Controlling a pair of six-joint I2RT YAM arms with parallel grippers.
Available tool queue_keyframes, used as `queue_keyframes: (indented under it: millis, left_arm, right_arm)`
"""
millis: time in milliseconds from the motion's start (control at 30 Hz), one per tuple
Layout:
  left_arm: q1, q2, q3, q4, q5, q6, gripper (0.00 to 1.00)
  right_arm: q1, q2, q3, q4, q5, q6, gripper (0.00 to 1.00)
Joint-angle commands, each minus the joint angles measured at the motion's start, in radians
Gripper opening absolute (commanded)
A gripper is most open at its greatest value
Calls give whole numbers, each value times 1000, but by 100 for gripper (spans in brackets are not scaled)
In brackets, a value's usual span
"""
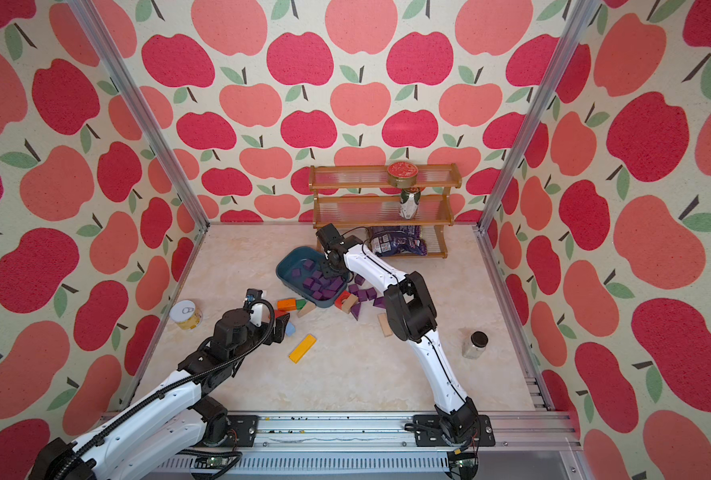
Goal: Pick purple bricks into the storage bin
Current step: Place the building block in the storage box, then pick up the building block from the center of the board.
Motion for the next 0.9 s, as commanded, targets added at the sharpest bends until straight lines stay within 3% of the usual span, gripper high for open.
queue_keyframes:
  millis: [0, 167, 567, 867]
  left_arm:
    - [5, -5, -12, 20, 8, -22, 99]
    - [7, -2, -11, 21, 11, -24, 99]
    - [7, 6, -11, 31, 25, -27, 99]
    - [8, 0, -13, 31, 28, -29, 99]
  right_arm:
    - [0, -86, -44, 6, 19, -17, 48]
    - [14, -223, -158, 37, 18, -3, 48]
    - [43, -680, -671, 178, -3, 76, 49]
    - [43, -808, -1004, 363, -69, 128, 47]
